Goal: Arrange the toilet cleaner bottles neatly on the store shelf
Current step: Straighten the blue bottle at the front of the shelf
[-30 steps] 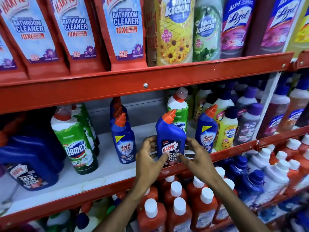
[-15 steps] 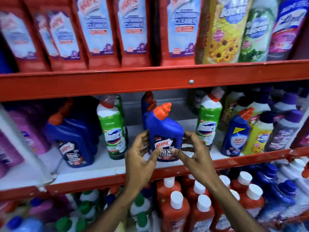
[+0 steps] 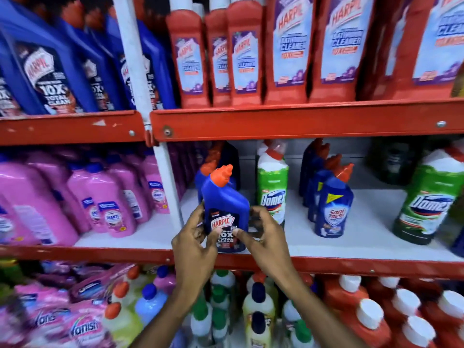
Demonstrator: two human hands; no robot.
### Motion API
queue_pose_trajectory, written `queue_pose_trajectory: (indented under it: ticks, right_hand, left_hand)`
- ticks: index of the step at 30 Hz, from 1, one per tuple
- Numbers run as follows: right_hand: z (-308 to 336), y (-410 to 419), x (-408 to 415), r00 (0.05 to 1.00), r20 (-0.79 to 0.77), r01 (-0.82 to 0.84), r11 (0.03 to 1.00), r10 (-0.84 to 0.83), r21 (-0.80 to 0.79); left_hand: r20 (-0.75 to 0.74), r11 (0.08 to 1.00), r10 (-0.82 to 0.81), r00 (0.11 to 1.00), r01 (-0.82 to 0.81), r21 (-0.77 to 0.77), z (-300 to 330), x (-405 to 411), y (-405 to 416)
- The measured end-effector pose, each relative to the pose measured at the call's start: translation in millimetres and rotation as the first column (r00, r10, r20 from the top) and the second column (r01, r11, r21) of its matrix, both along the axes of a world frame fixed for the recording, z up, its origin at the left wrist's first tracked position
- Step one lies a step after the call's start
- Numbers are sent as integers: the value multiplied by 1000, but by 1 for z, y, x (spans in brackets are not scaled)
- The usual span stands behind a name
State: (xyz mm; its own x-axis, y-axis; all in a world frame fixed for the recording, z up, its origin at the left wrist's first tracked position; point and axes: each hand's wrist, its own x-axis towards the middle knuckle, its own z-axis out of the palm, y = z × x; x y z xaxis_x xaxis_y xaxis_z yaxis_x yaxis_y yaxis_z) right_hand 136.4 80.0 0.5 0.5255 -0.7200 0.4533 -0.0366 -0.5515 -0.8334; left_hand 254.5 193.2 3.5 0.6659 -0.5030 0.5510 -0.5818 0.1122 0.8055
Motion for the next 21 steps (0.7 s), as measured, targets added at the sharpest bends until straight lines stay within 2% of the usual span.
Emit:
queue_pose_trajectory:
  ticks: [9, 11, 13, 15, 17, 19, 21]
  right_hand:
    - [-10, 3, 27, 998, -58, 23, 1000, -24, -17]
    - [-11, 4, 18, 993, -96, 56, 996, -64, -76]
    - [-9, 4, 0, 980, -148, 106, 978, -133, -179]
    - [-5, 0, -26, 949, -194, 176, 929, -248, -326]
    - [0, -6, -52, 904, -197, 241, 833, -379, -498]
    - [2, -17, -78, 849, -200, 275, 733, -489, -622]
    - [2, -31, -104, 791, -212, 302, 667, -574, -681]
  left_hand:
    - [95, 990, 94, 991, -104, 100, -23, 27, -5]
    - [103, 993, 82, 991, -91, 82, -28, 23, -5]
    - [182, 993, 108, 977, -115, 31, -31, 13, -5]
    - [376, 985, 171, 911, -170, -35, -31, -2, -7]
    - [595, 978, 198, 779, -194, -71, -27, -21, -13]
    - [726, 982, 153, 671, -184, -37, -23, -46, -27]
    - [793, 984, 87, 604, -175, 25, -21, -71, -45]
